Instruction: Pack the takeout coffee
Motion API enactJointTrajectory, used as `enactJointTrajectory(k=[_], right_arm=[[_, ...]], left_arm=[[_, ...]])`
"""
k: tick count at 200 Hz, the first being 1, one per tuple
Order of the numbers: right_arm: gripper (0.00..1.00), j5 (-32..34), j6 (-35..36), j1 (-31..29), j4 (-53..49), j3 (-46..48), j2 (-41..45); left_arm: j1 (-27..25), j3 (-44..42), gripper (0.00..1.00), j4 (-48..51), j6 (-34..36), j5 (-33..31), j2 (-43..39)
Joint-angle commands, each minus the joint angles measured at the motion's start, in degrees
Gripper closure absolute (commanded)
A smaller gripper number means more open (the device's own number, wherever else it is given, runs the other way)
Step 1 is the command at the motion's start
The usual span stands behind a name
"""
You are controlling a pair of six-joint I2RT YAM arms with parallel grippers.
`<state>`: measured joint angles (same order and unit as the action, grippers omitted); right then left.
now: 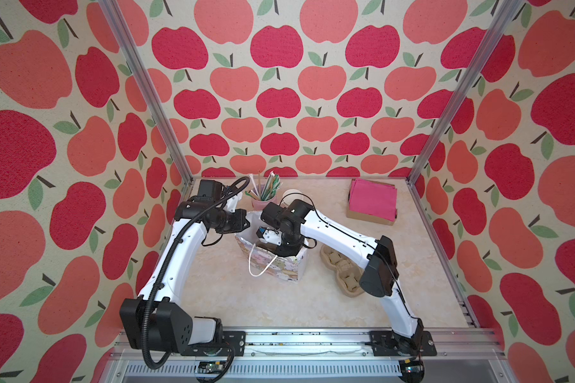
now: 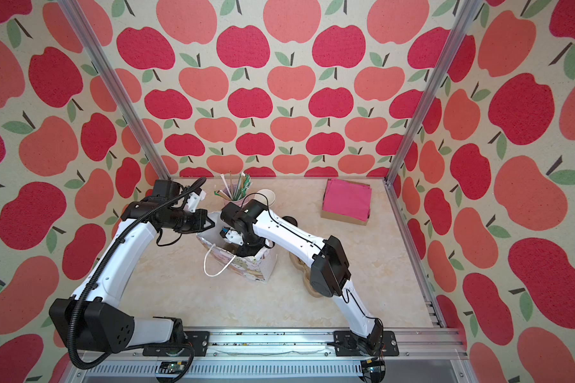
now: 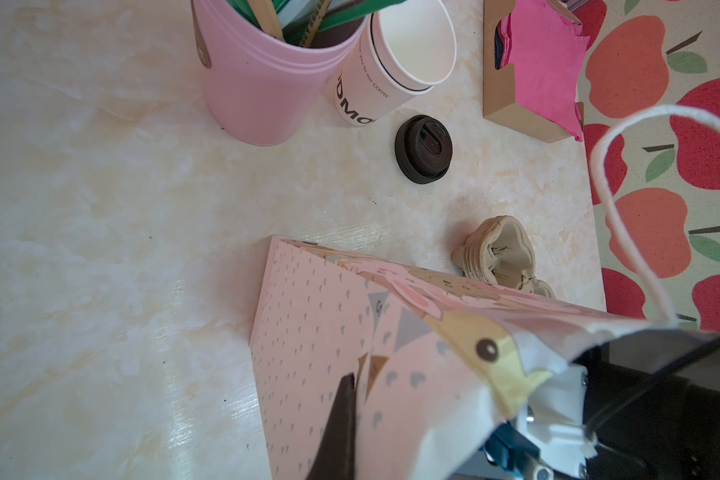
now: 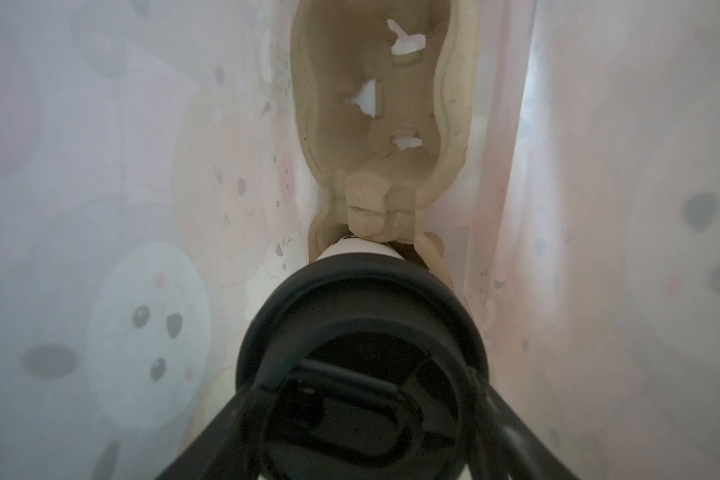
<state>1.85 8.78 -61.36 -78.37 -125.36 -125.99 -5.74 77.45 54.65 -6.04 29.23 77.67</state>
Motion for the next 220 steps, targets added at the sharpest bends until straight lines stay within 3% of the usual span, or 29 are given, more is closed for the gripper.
enactJointTrajectory(k=[1,84,181,220], right_arm=[[0.29,3.8,0.0,1.2,-5.4,1.6,-3.1],[0.28,3.8,0.1,0.8,-7.0,-2.9,-1.4],[0.18,3.4,0.0,0.5,-7.6,-6.5,0.1],[0.09,3.1,-0.1,0.4,-7.7,-8.9,0.2]], left_arm=[[-0.1,2.2,1.00,1.1,1.1,-1.6,-0.4],[-1.3,4.1,1.00,3.4,1.9,-5.3,0.7],[-2.7,4.9,1.00,4.5,2.4,-8.5,1.4],[-3.3,5.3,1.00,5.1,2.6,-9.5,1.8]])
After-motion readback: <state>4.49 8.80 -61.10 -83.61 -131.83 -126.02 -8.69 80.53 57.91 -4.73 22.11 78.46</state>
